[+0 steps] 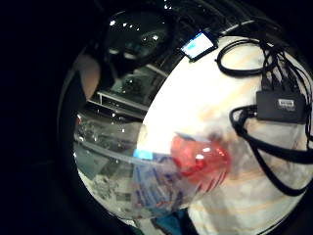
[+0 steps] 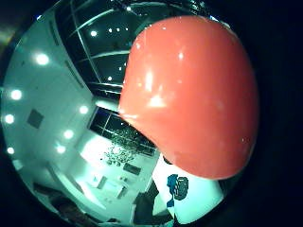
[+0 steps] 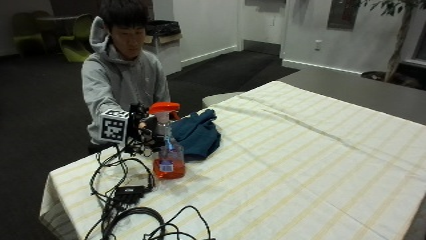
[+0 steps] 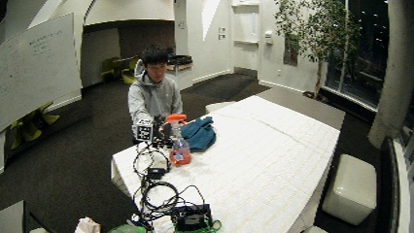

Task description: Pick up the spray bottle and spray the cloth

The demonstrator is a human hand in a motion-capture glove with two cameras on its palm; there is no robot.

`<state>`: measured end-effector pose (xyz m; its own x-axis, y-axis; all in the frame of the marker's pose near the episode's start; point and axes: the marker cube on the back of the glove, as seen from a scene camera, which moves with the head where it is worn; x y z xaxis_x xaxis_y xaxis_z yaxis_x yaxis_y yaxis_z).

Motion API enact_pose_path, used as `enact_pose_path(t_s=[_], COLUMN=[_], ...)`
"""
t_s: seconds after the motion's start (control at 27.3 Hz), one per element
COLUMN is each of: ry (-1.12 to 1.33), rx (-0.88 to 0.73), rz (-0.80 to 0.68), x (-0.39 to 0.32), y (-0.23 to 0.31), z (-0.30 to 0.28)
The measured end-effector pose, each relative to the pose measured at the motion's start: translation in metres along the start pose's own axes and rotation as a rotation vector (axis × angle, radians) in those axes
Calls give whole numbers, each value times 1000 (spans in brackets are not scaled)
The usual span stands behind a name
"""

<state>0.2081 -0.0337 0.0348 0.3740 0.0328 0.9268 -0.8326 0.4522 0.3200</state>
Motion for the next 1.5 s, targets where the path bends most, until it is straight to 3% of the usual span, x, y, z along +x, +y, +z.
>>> enact_pose_path(t_s=[0.33,0.84,1.17,1.5], ry=[39,-9,83,45], rx=[48,-141,-366,-421], rz=[14,88,78,44], x=[2,14,12,14], y=[-22,-31,-44,-47], z=[10,18,25,32])
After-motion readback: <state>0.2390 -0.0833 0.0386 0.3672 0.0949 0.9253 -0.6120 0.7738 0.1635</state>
